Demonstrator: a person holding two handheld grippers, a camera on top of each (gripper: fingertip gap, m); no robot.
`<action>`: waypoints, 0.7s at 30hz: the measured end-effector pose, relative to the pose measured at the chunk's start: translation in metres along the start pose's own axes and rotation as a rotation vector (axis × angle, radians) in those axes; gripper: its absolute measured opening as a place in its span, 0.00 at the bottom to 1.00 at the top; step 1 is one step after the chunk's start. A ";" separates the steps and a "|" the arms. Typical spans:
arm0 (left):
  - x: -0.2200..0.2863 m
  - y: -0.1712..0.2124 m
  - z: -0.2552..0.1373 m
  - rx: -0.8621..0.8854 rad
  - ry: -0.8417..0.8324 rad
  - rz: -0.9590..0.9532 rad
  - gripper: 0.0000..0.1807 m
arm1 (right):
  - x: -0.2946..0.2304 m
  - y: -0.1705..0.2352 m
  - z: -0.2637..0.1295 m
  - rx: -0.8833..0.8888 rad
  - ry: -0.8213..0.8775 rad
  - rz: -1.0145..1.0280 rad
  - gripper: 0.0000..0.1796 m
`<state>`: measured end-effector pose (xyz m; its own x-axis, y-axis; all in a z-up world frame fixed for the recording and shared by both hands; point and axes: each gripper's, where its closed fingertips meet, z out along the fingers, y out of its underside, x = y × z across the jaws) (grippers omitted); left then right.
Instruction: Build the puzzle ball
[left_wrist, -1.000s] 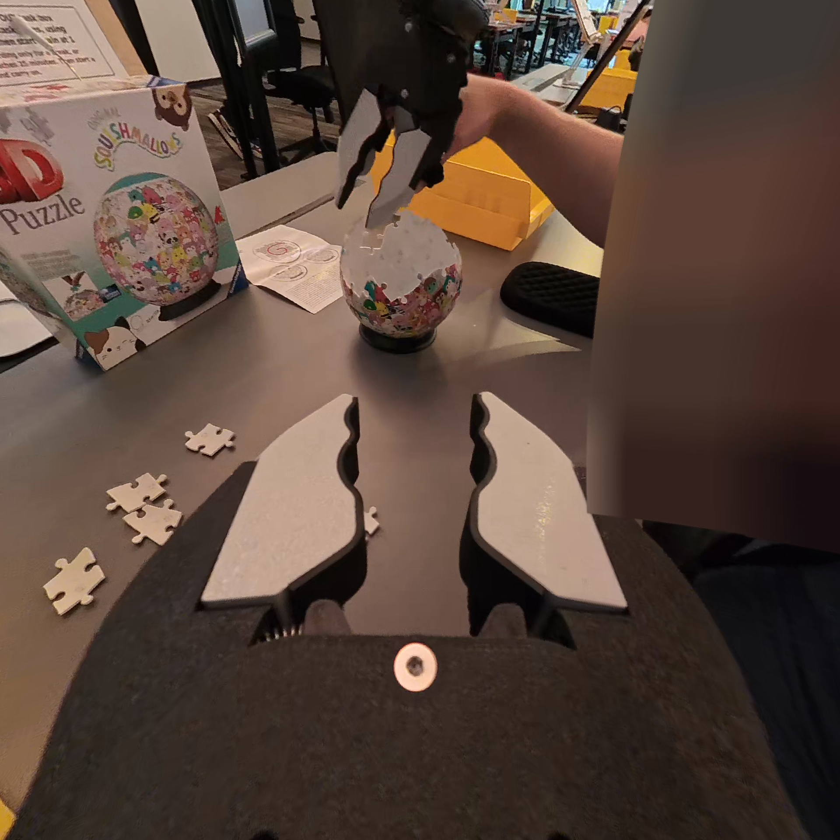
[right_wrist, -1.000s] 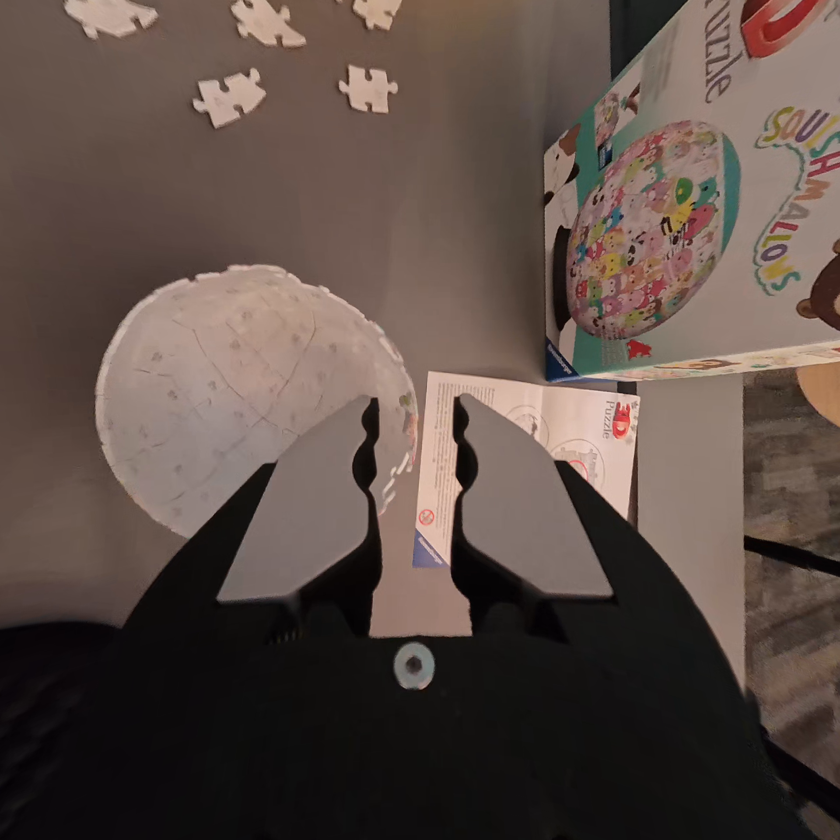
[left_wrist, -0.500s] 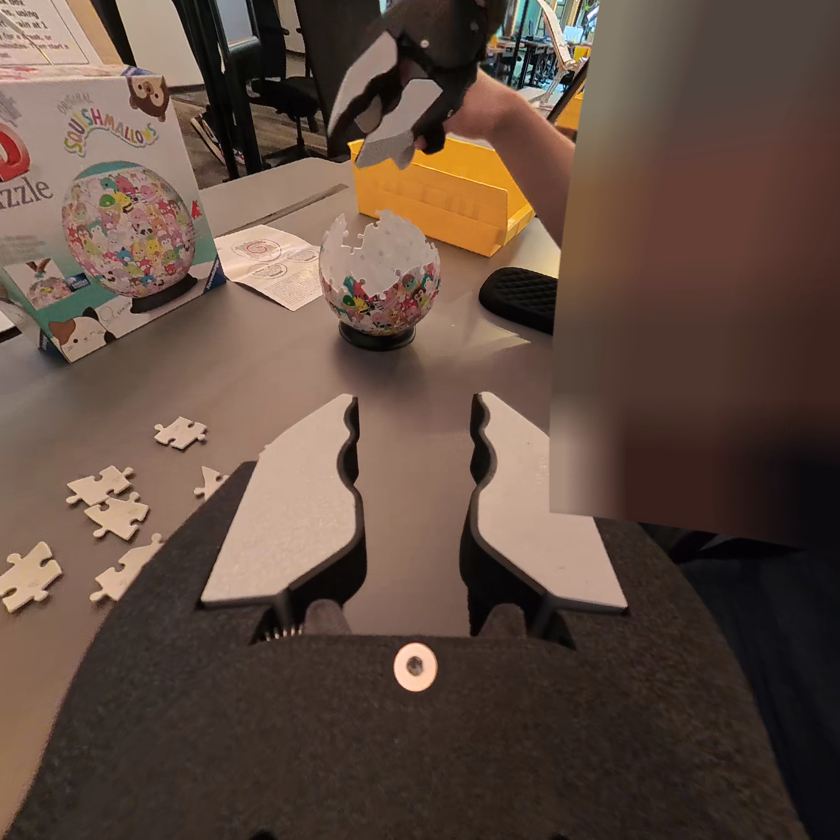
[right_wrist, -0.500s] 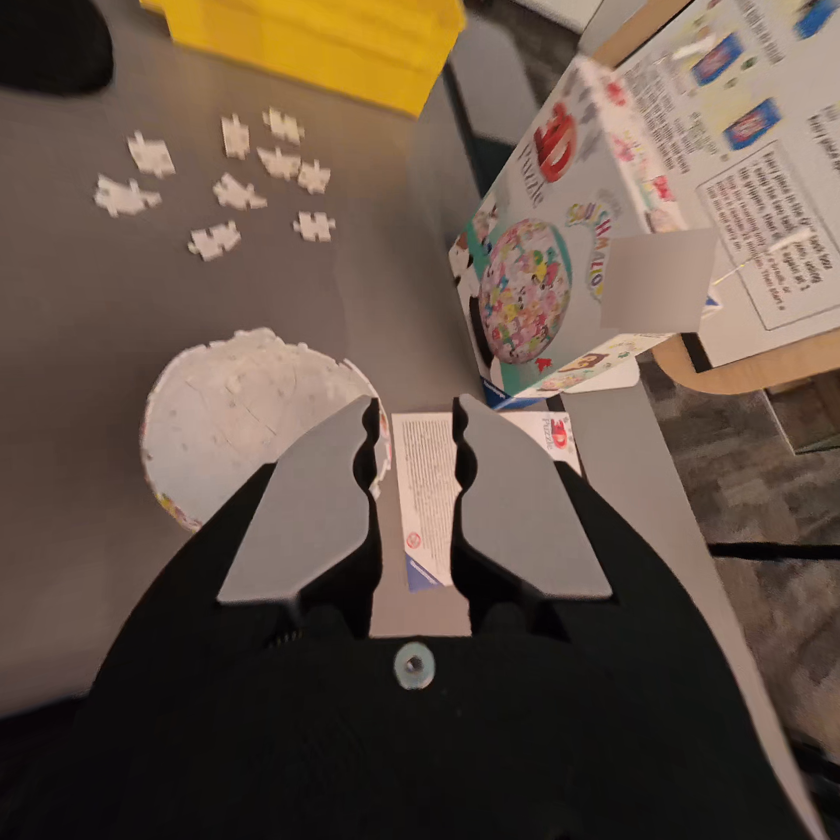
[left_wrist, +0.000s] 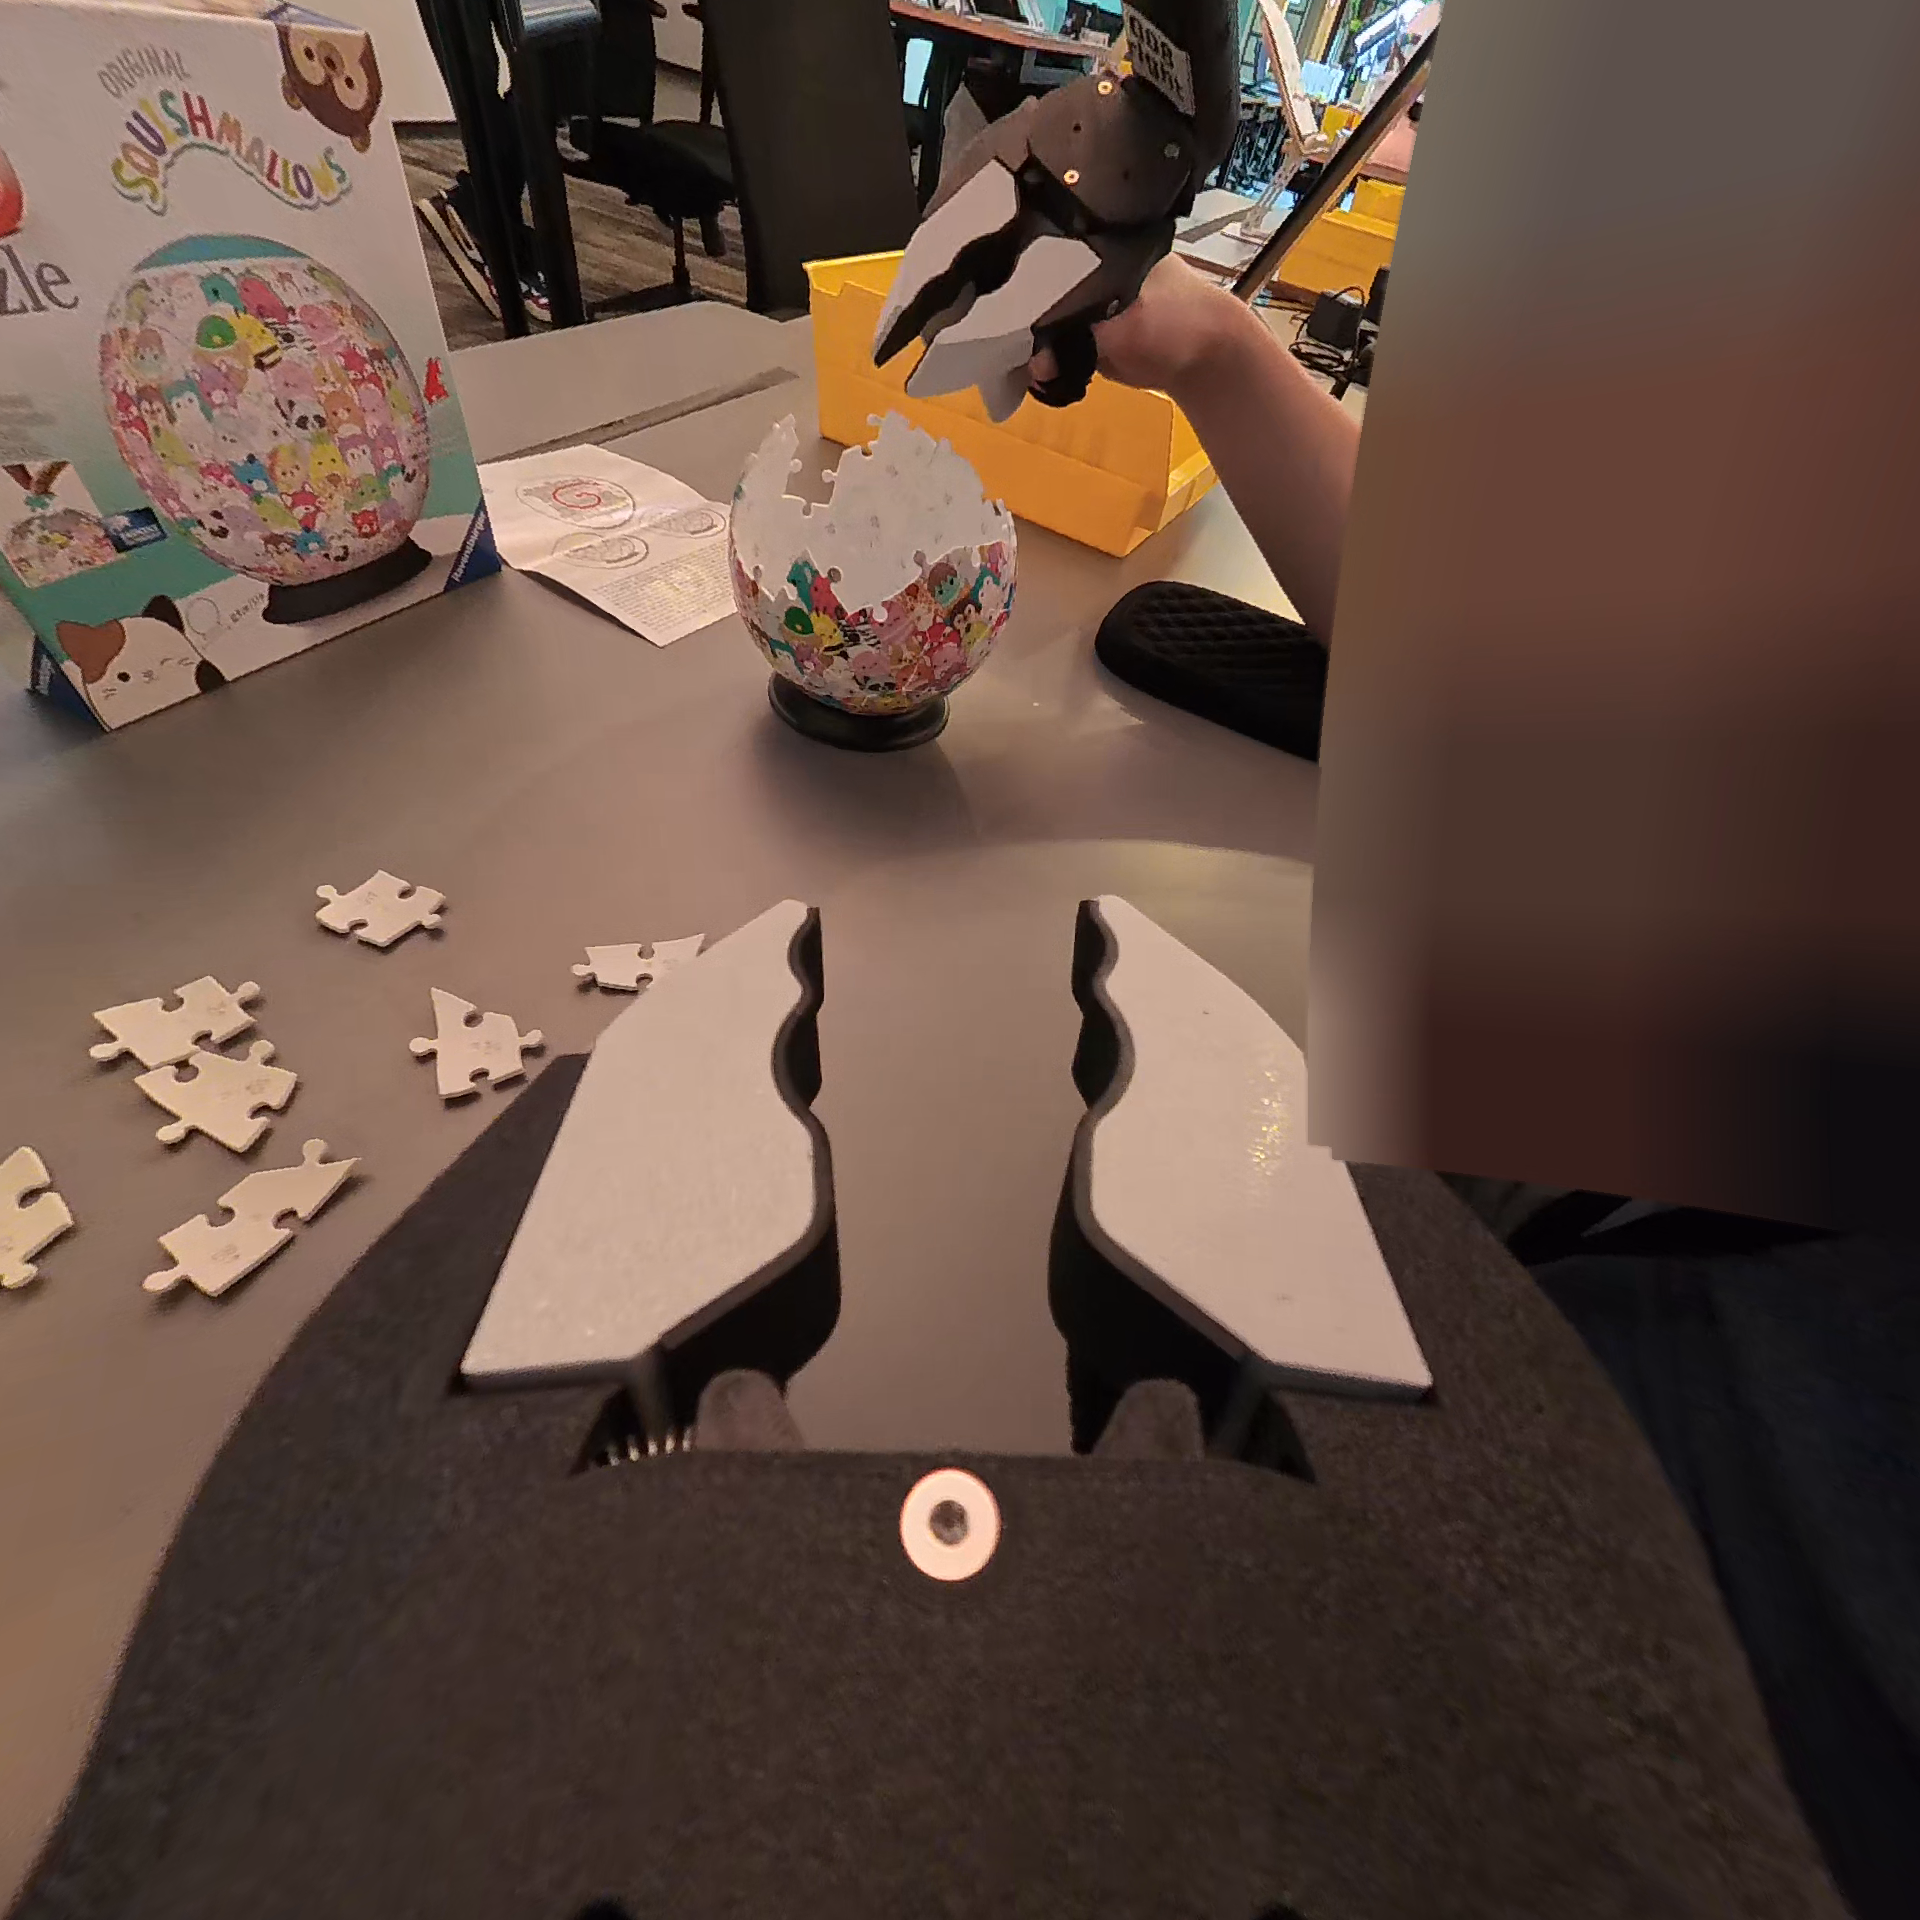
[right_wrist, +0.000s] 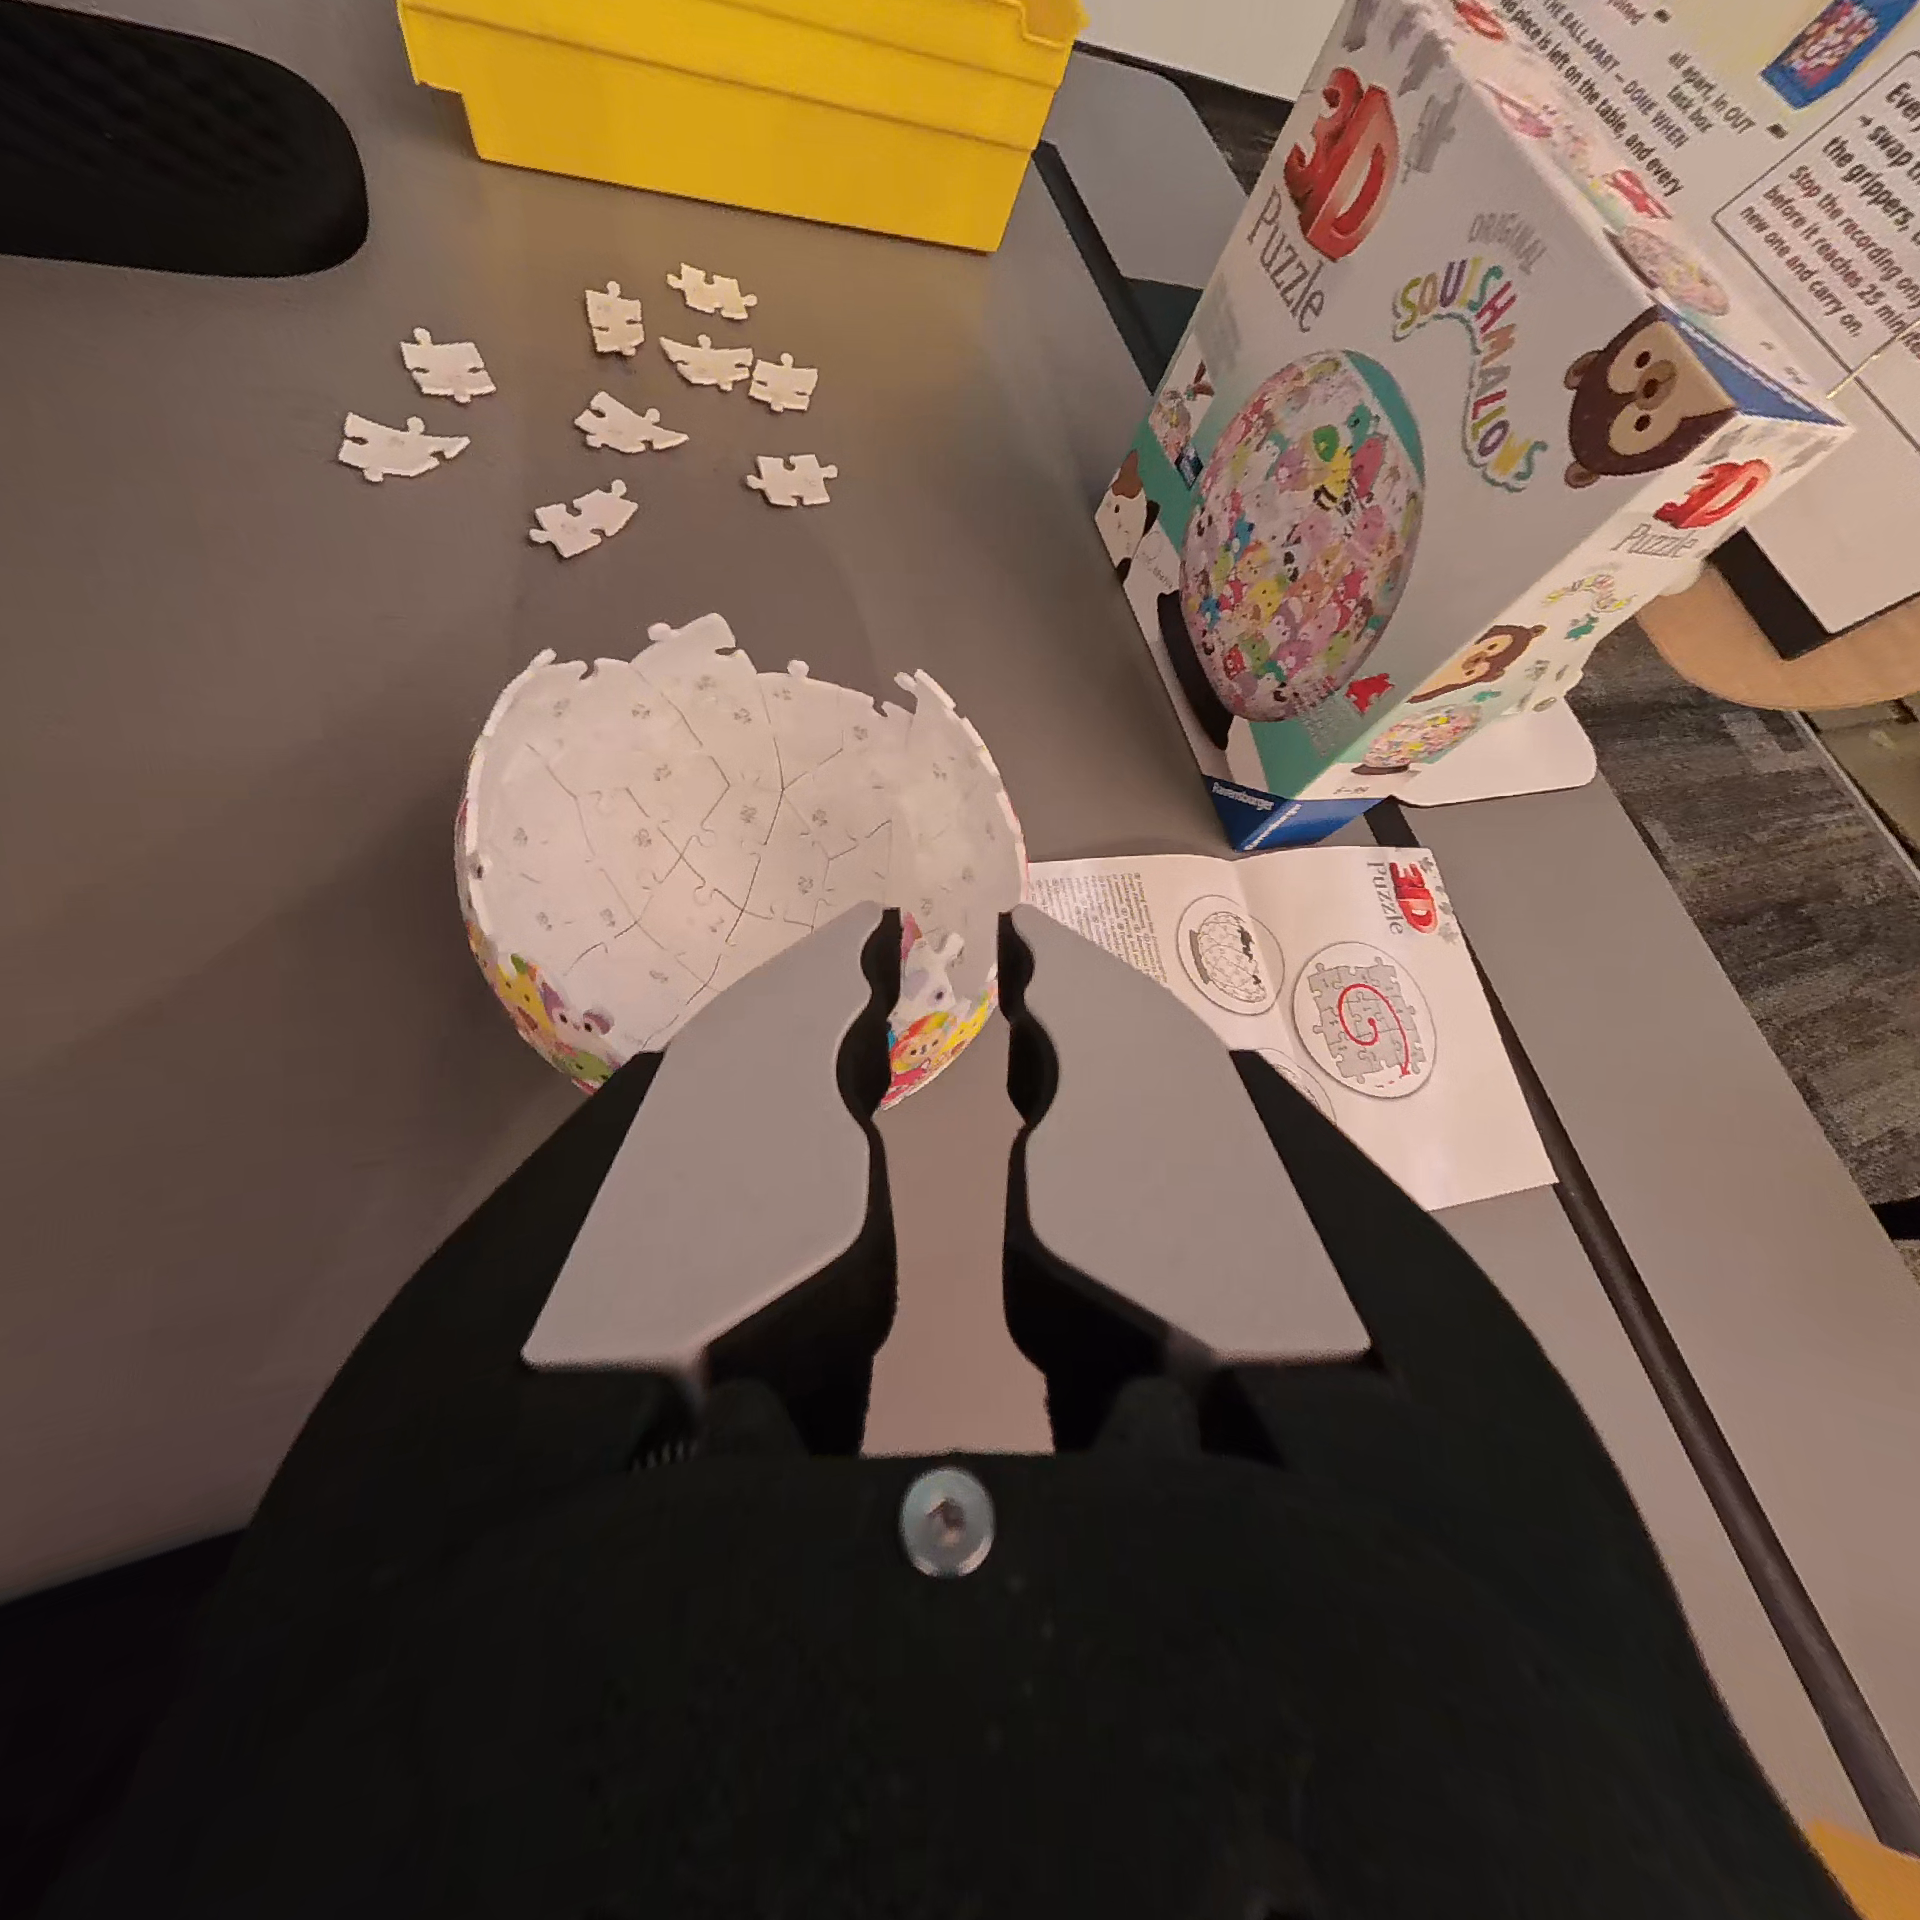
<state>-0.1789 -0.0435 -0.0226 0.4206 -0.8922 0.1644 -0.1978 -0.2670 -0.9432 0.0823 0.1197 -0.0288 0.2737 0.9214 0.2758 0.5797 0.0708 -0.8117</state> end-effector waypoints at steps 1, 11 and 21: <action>0.000 0.000 0.001 -0.001 0.001 0.000 0.25 | -0.001 0.000 0.001 -0.003 -0.004 -0.003 0.10; 0.000 0.003 0.000 0.005 0.004 -0.014 0.25 | 0.000 0.009 0.003 -0.029 -0.004 0.000 0.10; -0.004 0.009 0.002 0.022 0.021 -0.051 0.25 | 0.001 0.010 -0.001 -0.018 0.008 0.006 0.10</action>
<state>-0.1807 -0.0416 -0.0319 0.4111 -0.8851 0.2182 -0.1570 -0.3045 -0.9395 0.0894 0.1208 -0.0362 0.2833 0.9187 0.2753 0.5918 0.0584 -0.8040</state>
